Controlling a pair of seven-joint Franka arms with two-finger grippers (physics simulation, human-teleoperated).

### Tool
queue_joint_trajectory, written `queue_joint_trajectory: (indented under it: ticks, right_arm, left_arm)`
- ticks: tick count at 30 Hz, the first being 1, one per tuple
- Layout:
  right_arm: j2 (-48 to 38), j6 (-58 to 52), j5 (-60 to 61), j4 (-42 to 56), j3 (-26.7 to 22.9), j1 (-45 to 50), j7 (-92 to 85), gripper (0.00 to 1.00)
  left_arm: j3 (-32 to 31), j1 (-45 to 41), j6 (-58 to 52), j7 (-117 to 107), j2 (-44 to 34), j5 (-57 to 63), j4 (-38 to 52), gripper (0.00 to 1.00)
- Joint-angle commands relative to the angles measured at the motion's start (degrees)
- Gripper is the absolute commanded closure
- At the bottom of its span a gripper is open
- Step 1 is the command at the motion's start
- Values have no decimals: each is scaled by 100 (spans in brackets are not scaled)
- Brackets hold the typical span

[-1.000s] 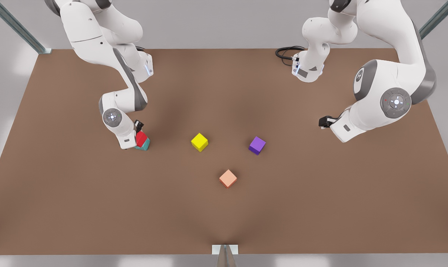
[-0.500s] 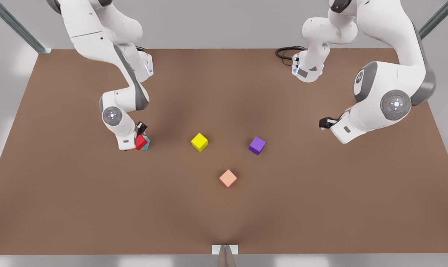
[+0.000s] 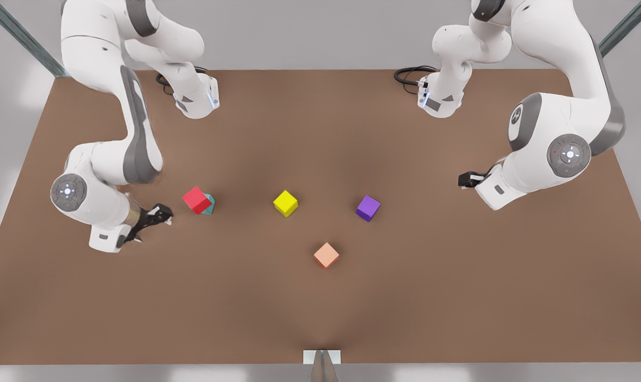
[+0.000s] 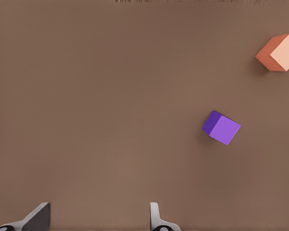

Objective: Pick up red wooden cube and pass to hand red wooden cube and place in blue wooden cube

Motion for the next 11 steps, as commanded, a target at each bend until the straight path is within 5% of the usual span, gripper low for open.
queue_joint_trajectory:
  ticks: [1, 6, 11]
  right_arm:
    - [-112, -2951, -226, 797, -65, -13, 3575, 0]
    - [-1106, -2988, -367, 772, 5, -136, 3540, 0]
    - [-1238, -2961, -192, 552, 5, -198, 3566, 0]
  left_arm:
    - [-1, 7, -6, 5, -6, -3, 3, 0]
    - [-1, 43, -41, 14, -6, -3, 73, 0]
    - [-9, 51, -234, 14, 20, -38, 73, 0]
